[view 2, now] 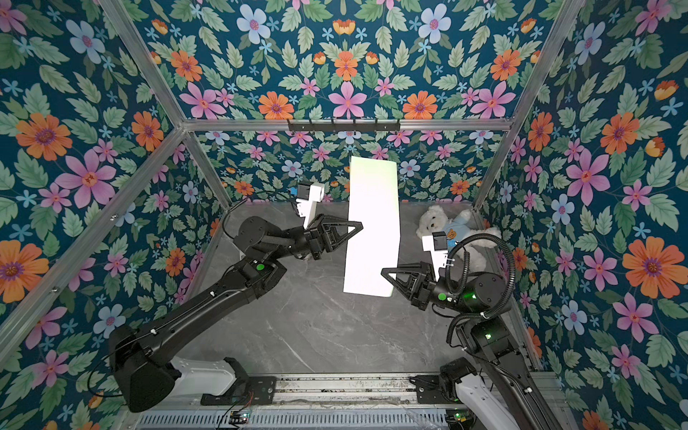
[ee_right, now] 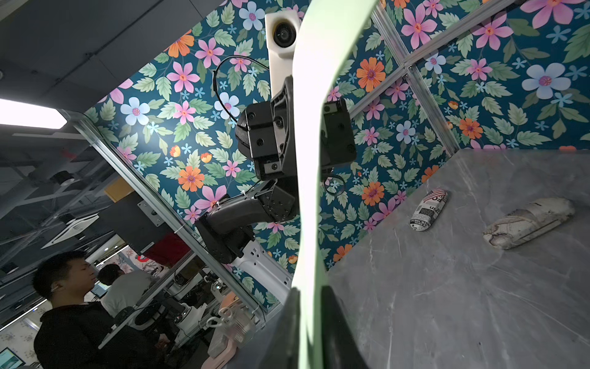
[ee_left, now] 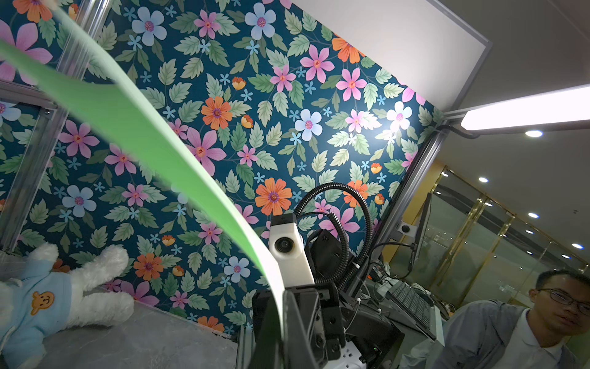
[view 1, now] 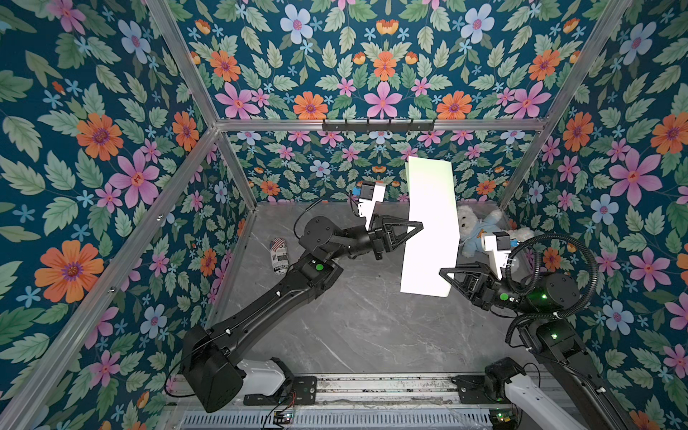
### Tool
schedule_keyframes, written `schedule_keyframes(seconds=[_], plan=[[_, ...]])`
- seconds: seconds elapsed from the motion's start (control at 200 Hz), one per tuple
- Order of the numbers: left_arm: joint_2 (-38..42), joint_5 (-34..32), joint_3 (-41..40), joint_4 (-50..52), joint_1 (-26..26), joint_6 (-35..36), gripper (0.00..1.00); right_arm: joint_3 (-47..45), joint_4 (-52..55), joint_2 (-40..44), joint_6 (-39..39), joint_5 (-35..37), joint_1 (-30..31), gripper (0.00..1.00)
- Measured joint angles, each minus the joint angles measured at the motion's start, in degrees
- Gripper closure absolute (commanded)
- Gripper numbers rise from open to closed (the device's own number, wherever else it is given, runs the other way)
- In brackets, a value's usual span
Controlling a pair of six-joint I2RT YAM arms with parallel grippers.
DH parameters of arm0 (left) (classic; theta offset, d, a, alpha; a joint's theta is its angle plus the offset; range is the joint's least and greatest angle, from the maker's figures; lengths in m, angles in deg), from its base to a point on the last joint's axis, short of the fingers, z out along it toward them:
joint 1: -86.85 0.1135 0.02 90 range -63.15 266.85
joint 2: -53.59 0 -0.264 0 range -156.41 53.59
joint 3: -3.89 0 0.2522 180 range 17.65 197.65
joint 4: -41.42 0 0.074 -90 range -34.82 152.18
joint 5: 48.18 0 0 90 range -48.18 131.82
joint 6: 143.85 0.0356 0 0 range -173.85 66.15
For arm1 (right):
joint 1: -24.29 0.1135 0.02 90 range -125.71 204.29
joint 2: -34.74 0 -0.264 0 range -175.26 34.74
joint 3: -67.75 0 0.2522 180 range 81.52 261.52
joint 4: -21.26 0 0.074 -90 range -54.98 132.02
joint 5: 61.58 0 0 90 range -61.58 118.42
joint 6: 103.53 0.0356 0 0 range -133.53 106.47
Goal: Fold the rectangular paper in half along the long edge
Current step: Fold the paper.
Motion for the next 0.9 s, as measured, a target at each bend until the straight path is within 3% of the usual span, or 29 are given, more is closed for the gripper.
schedule_keyframes(seconds=[0.045, 0.08, 0.115, 0.145, 0.195, 0.295, 0.32, 0.355, 0.38, 0.415, 0.52, 0.55, 0.575, 0.61, 0.64, 0.785, 0.79, 0.815, 0.835, 0.9], plan=[[-0.07, -0.02, 0.22, 0.0, 0.09, 0.13, 1.0, -0.15, 0.31, 0.11, 0.0, 0.0, 0.17, 1.0], [-0.11, 0.09, 0.33, 0.07, 0.11, 0.17, 1.0, -0.28, 0.66, 0.31, 0.11, 0.04, 0.31, 0.79], [-0.2, 0.15, 0.39, 0.17, 0.13, 0.26, 1.0, -0.39, 1.03, 0.42, 0.09, 0.26, 0.37, 0.73], [-0.33, 0.15, 0.46, 0.22, 0.13, 0.35, 1.0, -0.48, 1.36, 0.55, 0.04, 0.24, 0.37, 0.78], [-0.46, 0.04, 0.52, 0.26, 0.2, 0.39, 1.0, -0.79, 1.88, 0.7, -0.35, -0.07, 0.39, 1.0], [-0.68, 0.02, 0.79, 0.28, 0.5, 0.76, 1.0, -1.49, 2.38, 0.96, -0.81, -0.2, 0.52, 0.99], [-0.74, 0.09, 0.87, 0.33, 0.52, 0.76, 1.0, -1.55, 2.62, 1.18, -0.9, -0.17, 0.55, 0.86], [-0.83, 0.07, 0.96, 0.5, 0.55, 0.76, 1.0, -1.53, 2.91, 1.29, -1.09, -0.15, 0.55, 0.82], [-0.85, 0.07, 1.07, 0.68, 0.57, 0.79, 1.0, -1.42, 3.23, 1.38, -1.09, -0.13, 0.55, 0.86], [-0.9, 0.04, 1.2, 0.76, 0.61, 0.79, 1.0, -1.25, 3.96, 1.51, -1.25, -0.07, 0.55, 1.0], [-1.07, 0.04, 1.62, 0.74, 0.72, 0.98, 1.0, -1.11, 4.39, 1.95, -1.62, -0.35, 0.68, 1.0], [-1.16, 0.09, 1.73, 0.9, 0.76, 0.96, 1.0, -1.11, 4.46, 1.99, -1.86, -0.35, 0.68, 0.79], [-1.18, 0.11, 1.81, 1.07, 0.79, 0.96, 1.0, -1.11, 4.72, 1.99, -1.88, -0.33, 0.68, 0.75], [-1.29, 0.09, 1.92, 1.09, 0.79, 0.96, 1.0, -1.09, 5.38, 2.08, -1.9, -0.2, 0.66, 0.82], [-1.38, 0.04, 2.1, 1.09, 0.79, 0.96, 1.0, -1.09, 5.9, 2.12, -2.38, -0.24, 0.66, 1.0], [-1.6, 0.39, 3.21, 1.6, 0.92, 1.2, 1.0, -1.36, 6.82, 2.51, -2.73, -0.11, 0.66, 1.0], [-1.6, 0.46, 3.3, 1.68, 0.94, 1.25, 1.0, -1.38, 6.86, 2.54, -2.71, -0.11, 0.66, 0.99], [-1.62, 0.57, 3.48, 1.99, 0.94, 1.38, 1.0, -1.42, 6.99, 2.62, -2.71, -0.13, 0.66, 0.73], [-1.64, 0.66, 3.67, 2.14, 0.96, 1.46, 1.0, -1.31, 7.41, 2.67, -2.73, -0.07, 0.63, 0.6], [-1.7, 0.48, 4.42, 2.78, 1.36, 2.19, 1.0, -0.39, 10.12, 2.67, -3.82, 0.09, 0.66, 0.49]])
